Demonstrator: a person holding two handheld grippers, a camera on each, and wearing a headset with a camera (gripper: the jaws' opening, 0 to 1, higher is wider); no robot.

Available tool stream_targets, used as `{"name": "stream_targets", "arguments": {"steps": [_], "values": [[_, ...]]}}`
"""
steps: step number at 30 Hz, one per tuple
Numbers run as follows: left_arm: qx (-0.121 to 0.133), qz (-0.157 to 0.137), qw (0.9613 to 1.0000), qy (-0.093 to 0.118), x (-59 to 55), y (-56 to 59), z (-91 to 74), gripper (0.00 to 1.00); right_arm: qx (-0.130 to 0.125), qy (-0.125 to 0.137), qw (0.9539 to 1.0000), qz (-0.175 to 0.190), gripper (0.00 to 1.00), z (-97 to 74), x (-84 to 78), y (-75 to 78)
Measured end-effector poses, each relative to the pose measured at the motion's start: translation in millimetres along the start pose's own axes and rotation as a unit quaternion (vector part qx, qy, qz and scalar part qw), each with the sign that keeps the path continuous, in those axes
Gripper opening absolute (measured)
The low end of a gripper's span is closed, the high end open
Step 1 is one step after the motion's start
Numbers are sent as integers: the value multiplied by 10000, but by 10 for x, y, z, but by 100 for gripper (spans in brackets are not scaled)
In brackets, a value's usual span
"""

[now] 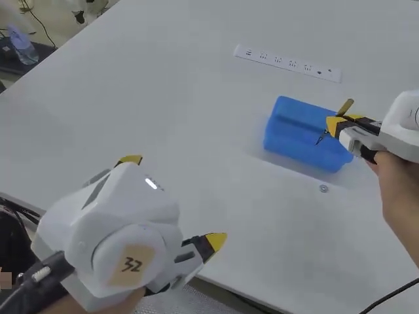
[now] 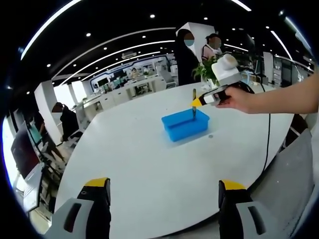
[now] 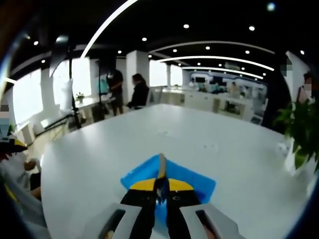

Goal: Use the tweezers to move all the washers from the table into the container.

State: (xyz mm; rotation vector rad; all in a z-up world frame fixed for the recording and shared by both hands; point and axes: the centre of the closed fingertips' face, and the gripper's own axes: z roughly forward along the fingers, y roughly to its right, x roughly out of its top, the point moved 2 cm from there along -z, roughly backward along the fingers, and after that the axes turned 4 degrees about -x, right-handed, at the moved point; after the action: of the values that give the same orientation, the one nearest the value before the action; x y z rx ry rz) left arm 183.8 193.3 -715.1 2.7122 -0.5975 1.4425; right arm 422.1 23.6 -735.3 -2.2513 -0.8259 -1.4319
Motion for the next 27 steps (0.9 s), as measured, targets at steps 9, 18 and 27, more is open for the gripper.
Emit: {"name": "stream_targets", "arguments": {"steps": [9,18,27], "values": [[-43,10,10000,8,-3,27,-2,91,45,285,9993,234,3,-299,100,-30],[-26,25,10000,52,13,41,-2,91,44,270,9993,266,3,-493,-6,-56],[-30,36,10000,32,3,45,3,91,52,2,9996,276,4,-502,-272,-81]]}}
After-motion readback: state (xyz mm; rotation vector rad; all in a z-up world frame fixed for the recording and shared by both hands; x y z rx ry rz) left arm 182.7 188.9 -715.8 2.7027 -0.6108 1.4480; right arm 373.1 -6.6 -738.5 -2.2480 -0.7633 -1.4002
